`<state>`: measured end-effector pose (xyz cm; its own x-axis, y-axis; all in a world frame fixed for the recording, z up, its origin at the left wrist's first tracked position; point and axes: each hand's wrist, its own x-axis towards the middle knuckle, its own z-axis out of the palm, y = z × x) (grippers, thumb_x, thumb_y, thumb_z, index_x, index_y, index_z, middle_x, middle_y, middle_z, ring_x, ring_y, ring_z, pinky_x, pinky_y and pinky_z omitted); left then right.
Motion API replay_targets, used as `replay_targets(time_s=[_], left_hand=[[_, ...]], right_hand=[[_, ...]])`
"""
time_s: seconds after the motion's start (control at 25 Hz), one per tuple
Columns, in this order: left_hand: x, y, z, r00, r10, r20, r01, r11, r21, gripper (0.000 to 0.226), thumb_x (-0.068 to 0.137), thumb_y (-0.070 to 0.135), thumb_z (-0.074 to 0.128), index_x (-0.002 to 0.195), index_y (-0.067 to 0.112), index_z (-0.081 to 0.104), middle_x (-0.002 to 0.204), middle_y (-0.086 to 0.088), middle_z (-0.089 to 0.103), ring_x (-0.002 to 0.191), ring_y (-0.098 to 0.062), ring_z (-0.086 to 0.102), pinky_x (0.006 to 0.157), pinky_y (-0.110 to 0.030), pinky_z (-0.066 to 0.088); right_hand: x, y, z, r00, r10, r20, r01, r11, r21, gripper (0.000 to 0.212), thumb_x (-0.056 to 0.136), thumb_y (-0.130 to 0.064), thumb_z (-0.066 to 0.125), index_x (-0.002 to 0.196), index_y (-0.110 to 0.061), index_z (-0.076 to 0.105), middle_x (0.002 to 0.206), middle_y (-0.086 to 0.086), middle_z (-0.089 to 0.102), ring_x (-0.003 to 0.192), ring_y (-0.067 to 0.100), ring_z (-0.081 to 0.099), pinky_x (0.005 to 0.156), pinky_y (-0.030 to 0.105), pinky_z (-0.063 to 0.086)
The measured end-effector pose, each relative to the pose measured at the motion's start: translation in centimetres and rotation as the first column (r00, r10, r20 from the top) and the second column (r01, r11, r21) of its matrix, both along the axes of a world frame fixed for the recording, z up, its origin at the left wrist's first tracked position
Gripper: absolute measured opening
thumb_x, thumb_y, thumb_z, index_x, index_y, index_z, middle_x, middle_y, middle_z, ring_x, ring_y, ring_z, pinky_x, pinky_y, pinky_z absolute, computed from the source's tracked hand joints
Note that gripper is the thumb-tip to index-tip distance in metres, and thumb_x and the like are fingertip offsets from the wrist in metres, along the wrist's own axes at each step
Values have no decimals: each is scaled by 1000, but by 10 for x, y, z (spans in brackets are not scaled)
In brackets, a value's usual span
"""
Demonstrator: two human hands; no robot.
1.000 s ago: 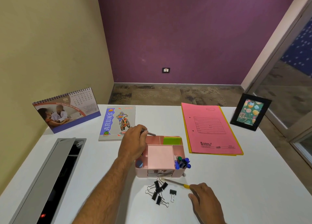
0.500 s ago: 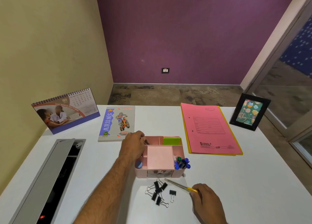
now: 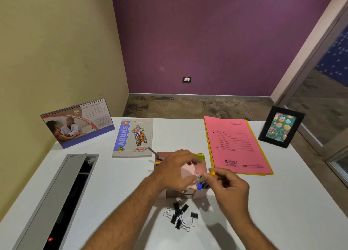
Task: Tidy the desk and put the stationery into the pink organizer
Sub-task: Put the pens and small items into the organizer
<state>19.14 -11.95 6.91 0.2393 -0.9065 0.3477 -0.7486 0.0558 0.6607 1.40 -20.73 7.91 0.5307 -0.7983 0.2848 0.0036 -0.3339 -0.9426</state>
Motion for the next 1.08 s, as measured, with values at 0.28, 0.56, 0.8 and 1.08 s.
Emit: replay_targets(time_s=[0.28, 0.56, 0.8, 1.08], left_hand=[[-16, -16, -9, 990, 82, 116, -46, 957, -286, 23, 80, 5, 73, 102, 11, 71, 88, -3, 68, 76, -14, 62, 65, -27, 54], [19, -15, 7, 789, 528, -314, -577, 812, -86, 33, 82, 24, 78, 113, 20, 68, 92, 2, 73, 84, -11, 69, 70, -24, 58], [37, -11, -5, 707, 663, -248, -675, 736, 45, 21, 90, 19, 70, 108, 22, 61, 102, 0, 70, 91, -16, 67, 74, -31, 57], [42, -9, -16, 686, 695, -216, -690, 715, 113, 16, 91, 18, 67, 103, 25, 59, 94, 1, 69, 89, -19, 65, 75, -31, 54]], right_hand=[[17, -1, 13, 999, -5, 47, 5, 1000, 9, 23, 71, -41, 80, 90, -28, 74, 75, -4, 69, 64, 15, 59, 60, 29, 55], [-38, -14, -108, 861, -168, -481, 41, 964, -264, 52, 91, -57, 38, 132, -27, 53, 137, -1, 55, 126, 16, 48, 104, 37, 42], [-84, -18, -195, 410, -283, -867, -105, 930, -353, 77, 89, -69, 15, 138, -17, 44, 146, 18, 45, 135, 35, 35, 111, 55, 16], [-85, -17, -200, 384, -320, -866, -97, 919, -382, 81, 86, -74, 14, 137, -18, 45, 144, 17, 49, 135, 32, 31, 112, 53, 14]])
